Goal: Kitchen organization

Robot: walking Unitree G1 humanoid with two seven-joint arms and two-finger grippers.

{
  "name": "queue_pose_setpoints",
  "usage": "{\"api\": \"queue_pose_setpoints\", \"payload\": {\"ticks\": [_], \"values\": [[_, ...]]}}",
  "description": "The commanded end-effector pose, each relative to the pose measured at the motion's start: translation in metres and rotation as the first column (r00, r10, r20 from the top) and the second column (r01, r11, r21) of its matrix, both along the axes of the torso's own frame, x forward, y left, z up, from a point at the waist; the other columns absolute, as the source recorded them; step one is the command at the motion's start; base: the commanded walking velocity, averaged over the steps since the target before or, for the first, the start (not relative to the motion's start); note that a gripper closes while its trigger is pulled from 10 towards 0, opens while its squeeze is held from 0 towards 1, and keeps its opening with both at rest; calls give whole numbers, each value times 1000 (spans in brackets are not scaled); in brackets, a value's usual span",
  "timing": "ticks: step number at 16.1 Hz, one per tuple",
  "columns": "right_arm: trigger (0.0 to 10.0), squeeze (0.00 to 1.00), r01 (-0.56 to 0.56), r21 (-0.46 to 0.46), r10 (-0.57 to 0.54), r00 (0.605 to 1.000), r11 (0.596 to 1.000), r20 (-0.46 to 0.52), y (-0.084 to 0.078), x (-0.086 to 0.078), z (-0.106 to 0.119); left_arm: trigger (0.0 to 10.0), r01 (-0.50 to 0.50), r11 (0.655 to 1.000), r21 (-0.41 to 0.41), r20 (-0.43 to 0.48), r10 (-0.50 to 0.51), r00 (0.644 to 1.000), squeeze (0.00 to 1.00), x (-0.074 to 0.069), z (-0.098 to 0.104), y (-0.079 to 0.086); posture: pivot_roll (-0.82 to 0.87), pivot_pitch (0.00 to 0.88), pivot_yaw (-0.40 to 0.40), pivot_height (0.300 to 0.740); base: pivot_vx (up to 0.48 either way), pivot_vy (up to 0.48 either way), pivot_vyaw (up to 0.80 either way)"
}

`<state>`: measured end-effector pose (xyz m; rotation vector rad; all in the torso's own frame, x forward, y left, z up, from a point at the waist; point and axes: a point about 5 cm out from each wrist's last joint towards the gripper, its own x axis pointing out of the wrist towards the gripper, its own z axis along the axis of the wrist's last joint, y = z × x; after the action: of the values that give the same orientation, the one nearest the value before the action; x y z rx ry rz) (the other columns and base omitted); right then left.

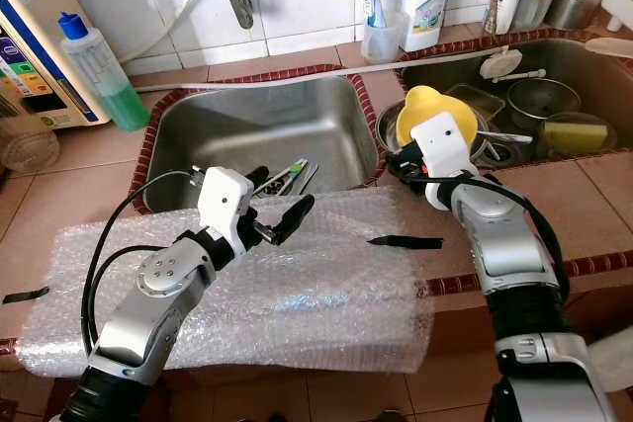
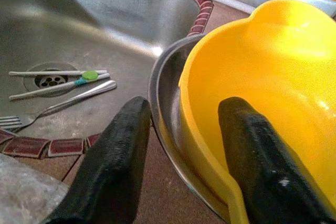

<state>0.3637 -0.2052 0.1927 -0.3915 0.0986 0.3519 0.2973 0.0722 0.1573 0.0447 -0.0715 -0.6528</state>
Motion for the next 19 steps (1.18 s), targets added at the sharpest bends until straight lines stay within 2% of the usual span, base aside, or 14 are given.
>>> {"api": "queue_pose_setpoints", "payload": {"ticks": [1, 14, 19], "values": [[0, 0, -8, 20, 8, 1000, 1000, 14, 2, 3, 5, 10000, -16, 1000, 14, 3, 15, 1000, 0, 0, 1, 5, -334, 170, 147, 740, 0, 0, 0], [0, 0, -105, 81, 97, 991, 991, 97, 17, 4, 19, 10000, -86, 996, 36, 10, 86, 996, 0, 5, 0, 13, -326, 171, 148, 740, 0, 0, 0], [0, 0, -128, 55, 118, 981, 990, 155, 22, 3, 25, 10000, -122, 992, 19, 20, 121, 992, 0, 8, 3, 16, -322, 170, 145, 740, 0, 0, 0]]}}
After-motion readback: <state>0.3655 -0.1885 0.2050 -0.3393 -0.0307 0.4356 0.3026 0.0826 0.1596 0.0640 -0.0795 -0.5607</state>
